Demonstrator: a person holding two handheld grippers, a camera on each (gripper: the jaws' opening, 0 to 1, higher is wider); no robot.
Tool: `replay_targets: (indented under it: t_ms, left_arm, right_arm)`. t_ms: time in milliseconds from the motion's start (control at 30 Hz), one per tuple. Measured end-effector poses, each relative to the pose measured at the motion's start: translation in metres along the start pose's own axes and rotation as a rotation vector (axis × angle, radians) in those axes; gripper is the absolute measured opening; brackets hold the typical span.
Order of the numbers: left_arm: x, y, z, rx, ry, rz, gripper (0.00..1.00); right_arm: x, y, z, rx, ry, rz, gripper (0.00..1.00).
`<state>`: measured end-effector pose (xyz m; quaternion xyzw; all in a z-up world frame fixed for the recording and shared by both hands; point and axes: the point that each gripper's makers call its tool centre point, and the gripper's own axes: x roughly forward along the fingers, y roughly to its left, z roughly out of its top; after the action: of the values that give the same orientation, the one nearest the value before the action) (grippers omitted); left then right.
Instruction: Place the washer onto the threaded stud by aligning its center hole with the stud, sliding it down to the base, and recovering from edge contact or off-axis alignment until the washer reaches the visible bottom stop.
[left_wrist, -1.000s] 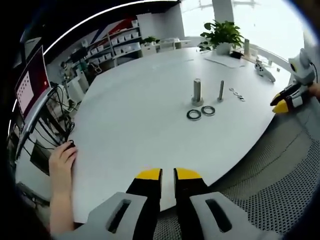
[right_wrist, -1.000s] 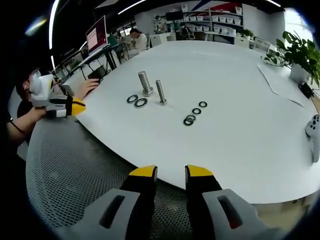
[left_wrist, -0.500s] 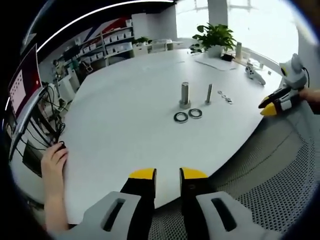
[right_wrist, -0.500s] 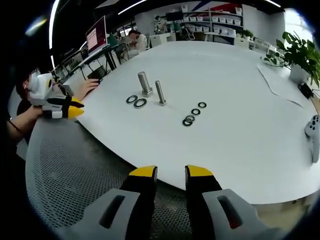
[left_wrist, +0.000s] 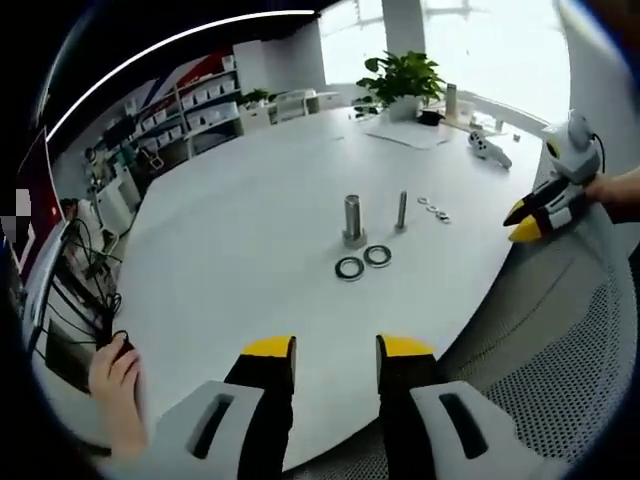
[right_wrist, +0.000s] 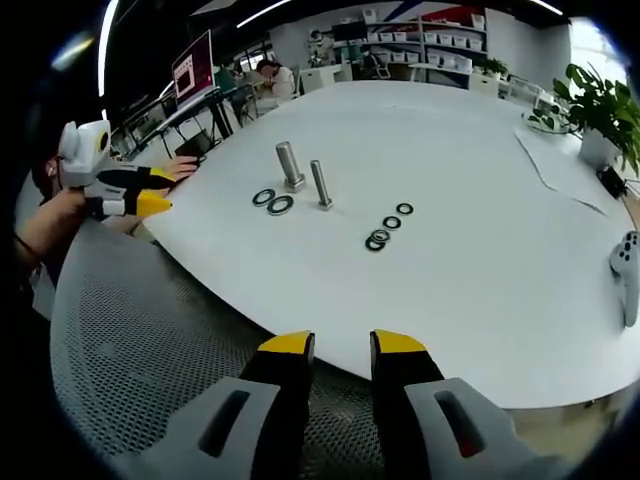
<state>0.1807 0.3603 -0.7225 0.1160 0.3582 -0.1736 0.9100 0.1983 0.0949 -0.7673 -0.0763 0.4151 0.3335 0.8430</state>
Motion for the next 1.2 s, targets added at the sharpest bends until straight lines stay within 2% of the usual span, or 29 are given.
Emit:
replay_targets:
  t_ms: [167,333,667,1200]
  left_arm:
    - [0.006,-0.004,0.002,0.032,0.015,-0.031,0.36]
    - [0.011,-0.007,0.002,0.118,0.032,-0.037,0.36]
    - [0.022,-0.009,0.002,0.146,0.068,-0.086,0.37]
    - [0.047,-0.018,0.001,0.21,0.16,-0.225,0.39]
  right_arm:
    - [0.0,0.0,0.0,-0.002,0.002,0.002,0.25]
    - [0.0,0.001,0.0,-0.003,0.004,0.003,0.25]
    - [0.0,0.001,-0.001,-0.005,0.008,0.004,0.25]
    - [0.0,0.001,0.0,-0.01,0.009,0.006,0.25]
